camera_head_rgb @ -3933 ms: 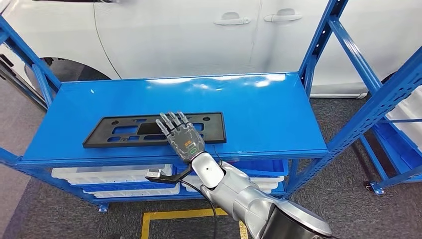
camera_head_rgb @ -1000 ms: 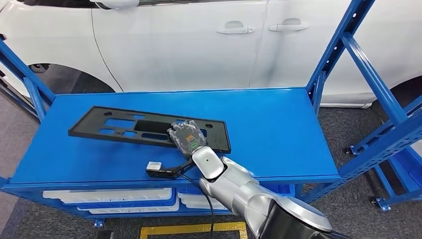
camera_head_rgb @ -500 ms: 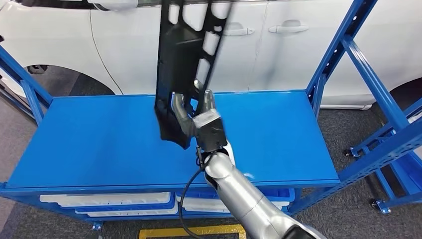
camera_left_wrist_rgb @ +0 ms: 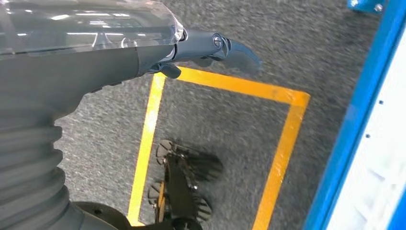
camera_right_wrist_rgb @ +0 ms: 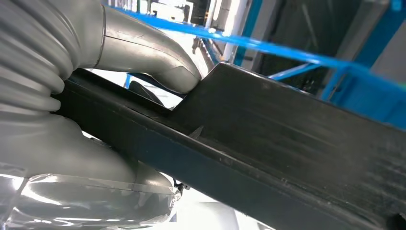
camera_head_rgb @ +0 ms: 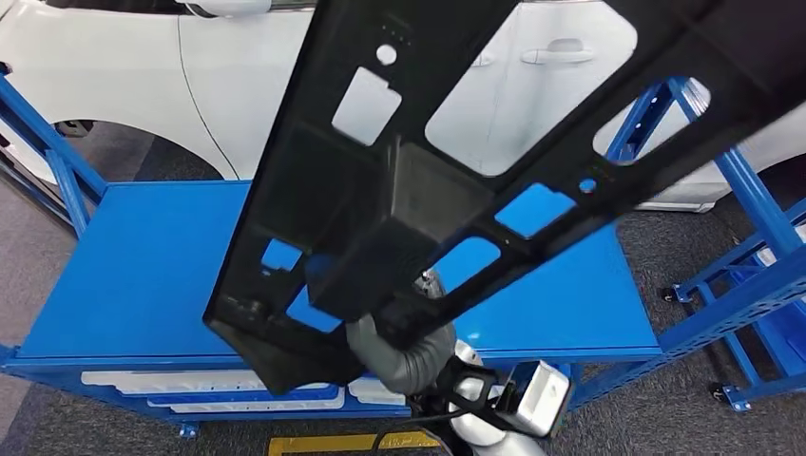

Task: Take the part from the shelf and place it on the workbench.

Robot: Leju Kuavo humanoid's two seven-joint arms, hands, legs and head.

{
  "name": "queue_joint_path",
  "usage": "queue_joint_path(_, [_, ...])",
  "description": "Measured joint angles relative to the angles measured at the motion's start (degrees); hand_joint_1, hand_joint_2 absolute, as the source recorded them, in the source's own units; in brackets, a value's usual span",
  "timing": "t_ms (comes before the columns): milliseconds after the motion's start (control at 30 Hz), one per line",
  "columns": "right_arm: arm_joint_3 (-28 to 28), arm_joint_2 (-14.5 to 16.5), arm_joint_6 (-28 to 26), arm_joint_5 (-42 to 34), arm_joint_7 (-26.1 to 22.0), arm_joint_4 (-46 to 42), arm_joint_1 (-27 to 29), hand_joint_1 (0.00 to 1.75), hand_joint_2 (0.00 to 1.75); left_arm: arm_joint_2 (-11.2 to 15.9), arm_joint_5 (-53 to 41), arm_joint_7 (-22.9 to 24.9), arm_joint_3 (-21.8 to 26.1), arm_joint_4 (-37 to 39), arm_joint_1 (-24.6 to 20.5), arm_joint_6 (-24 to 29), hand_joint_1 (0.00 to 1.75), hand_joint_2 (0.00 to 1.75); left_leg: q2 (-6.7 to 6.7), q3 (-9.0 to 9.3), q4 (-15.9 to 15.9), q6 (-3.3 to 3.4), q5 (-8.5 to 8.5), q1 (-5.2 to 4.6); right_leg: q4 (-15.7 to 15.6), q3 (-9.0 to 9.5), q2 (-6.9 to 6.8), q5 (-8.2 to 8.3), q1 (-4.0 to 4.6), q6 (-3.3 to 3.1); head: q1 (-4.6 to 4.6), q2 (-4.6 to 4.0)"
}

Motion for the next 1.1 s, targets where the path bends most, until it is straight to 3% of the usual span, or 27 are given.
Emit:
queue_joint_path(67, [1.6,-0.4,-0.1,0.1,0.0,-1.6,0.7,1.75,1.75,0.3,-0.3,0.8,0.1,0.0,0.1,0.6,0.0,1.75,-0.01,0.01,0.0,-0.54,0.01,0.01,-0.1,-0.02,0.05,0.3,0.06,-0.57,0.0,-0.01])
queue_joint_path(133, [2.7,-0.7,0.5,0.2,0.0,-2.5,0.9,1.75,1.75,0.4,-0.4,1.3,0.2,0.0,0.2,0.9,0.0,1.75,0.04,-0.39,1.3,-1.19,-1.44,0.16,-0.5,-0.06,-0.08,0.76,-0.09,-1.33,0.0,-0.01])
queue_joint_path(233, [3.3,-0.9,1.9,0.1,0.0,-2.7,1.1,1.75,1.75,0.6,-0.4,1.6,0.3,0.0,0.3,1.1,0.0,1.75,0.12,-3.53,10.7,-2.06,-7.92,0.47,-0.7,-0.66,-0.27,1.5,-0.15,-1.96,0.0,-0.01])
queue_joint_path(300, [3.3,-1.1,2.1,-0.1,0.1,-2.7,1.1,1.75,1.75,0.8,-0.6,1.6,0.4,0.0,0.4,1.2,0.0,1.75,0.12,-4.65,15.5,-2.32,-10.24,0.58,-0.7,-1.37,-0.33,2.09,-0.07,-1.96,0.0,-0.01])
queue_joint_path(333, [3.4,-1.1,2.1,-0.2,0.1,-2.6,1.2,1.75,1.75,0.8,-0.8,1.6,0.3,0.0,0.4,1.2,0.0,1.75,0.12,-3.68,14.8,-2.31,-9.84,0.6,-0.7,-1.74,-0.33,2.43,-0.07,-1.89,0.0,-0.01])
queue_joint_path(433, [3.4,-1.1,2.2,-0.7,0.1,-2.6,1.2,1.75,1.75,0.9,-1.2,1.6,0.3,0.0,0.2,1.2,0.0,1.75,0.11,4.09,3.1,-1.78,-5.92,0.47,-0.7,-2.58,-0.29,3.53,0.01,-1.4,0.0,0.0])
queue_joint_path(467, [3.4,-1.1,2.3,-0.8,0.1,-2.6,1.2,1.75,1.75,0.9,-1.3,1.6,0.3,0.0,0.1,1.2,0.0,1.75,0.08,5.87,0.1,-1.44,-5.1,0.31,-0.7,-2.72,-0.29,3.9,0.04,-1.08,0.0,0.0])
queue_joint_path(500, [3.3,-1.2,2.4,-0.9,0.1,-2.6,1.2,1.75,1.75,1.0,-1.5,1.5,0.3,0.0,0.0,1.2,0.0,1.75,0.04,6.53,-1.3,-1.09,-4.76,0.12,-0.8,-2.8,-0.3,4.26,0.04,-0.73,0.01,0.0])
queue_joint_path(600, [3.3,-1.3,2.7,-0.9,0.1,-2.5,1.3,1.75,1.75,1.0,-1.6,1.5,0.3,0.0,0.2,1.2,0.0,1.75,0.12,5.87,-1.9,-0.01,-3.4,-0.11,-1.1,-3.13,-0.23,5.14,-0.12,0.35,0.02,-0.01])
queue_joint_path(633, [3.3,-1.4,2.7,-0.9,0.1,-2.5,1.3,1.75,1.75,1.0,-1.7,1.5,0.3,0.0,0.3,1.2,0.0,1.75,0.24,5.47,-2.1,0.38,-2.69,-0.02,-0.4,-3.53,-0.18,4.17,-0.17,0.66,0.02,-0.01])
queue_joint_path(700, [3.3,-1.6,2.8,-0.7,0.1,-2.3,1.4,1.75,1.75,1.0,-1.9,1.4,0.3,0.0,0.2,1.1,0.0,1.75,0.52,4.27,-2.4,1.0,-1.29,0.16,3.9,-5.04,-0.13,-0.72,-0.29,1.1,0.01,-0.01])
queue_joint_path(767, [3.3,-1.8,2.7,-0.6,0.1,-2.0,1.4,1.75,1.75,1.0,-2.2,1.4,0.3,0.0,0.2,1.0,0.0,1.75,0.63,2.68,-2.3,1.27,-0.18,0.09,11.2,-6.56,-0.15,-5.96,-0.33,1.4,0.02,-0.01])
queue_joint_path(800, [3.3,-1.9,2.7,-0.6,0.1,-1.9,1.5,1.75,1.75,1.0,-2.3,1.4,0.3,0.0,0.2,0.9,0.0,1.75,0.67,1.81,-2.1,1.24,0.34,0.06,13.8,-6.64,-0.16,-6.99,-0.34,1.5,0.01,-0.01])
queue_joint_path(833, [3.3,-2.1,2.6,-0.5,0.1,-1.8,1.5,1.75,1.75,1.0,-2.5,1.4,0.3,0.0,0.3,0.9,0.0,1.75,0.7,0.94,-1.9,1.16,0.83,0.06,14.6,-5.82,-0.17,-6.76,-0.34,1.55,0.01,-0.01])
queue_joint_path(900, [3.3,-2.2,2.5,-0.5,0.1,-1.6,1.4,1.75,1.75,1.0,-2.7,1.4,0.3,0.0,0.3,0.8,0.0,1.75,0.69,-0.64,-1.3,0.88,1.6,0.07,10.3,-1.26,-0.18,-4.4,-0.34,1.46,0.01,-0.01])
queue_joint_path(967, [3.3,-2.3,2.6,-0.5,0.1,-1.6,1.3,1.75,1.75,1.0,-2.8,1.6,0.3,0.0,0.2,0.8,0.0,1.75,0.66,-1.81,-0.5,0.42,2.16,-0.03,2.7,4.34,-0.16,-3.78,-0.19,0.97,0.01,0.0])
queue_joint_path(1000, [3.3,-2.3,2.7,-0.5,0.1,-1.6,1.3,1.75,1.75,1.0,-2.8,1.6,0.3,0.0,0.2,0.8,0.0,1.75,0.64,-2.14,-0.3,0.12,2.45,-0.08,0.2,5.95,-0.13,-4.02,-0.09,0.63,0.01,0.0])
queue_joint_path(1100, [3.3,-2.3,2.9,-0.5,0.1,-1.5,1.2,1.75,1.75,1.0,-2.9,1.7,0.3,0.0,0.3,0.7,0.0,1.75,0.59,-2.56,-0.1,-0.93,3.36,0.03,-1.4,6.08,-0.15,-3.61,0.12,-0.65,0.01,0.0])
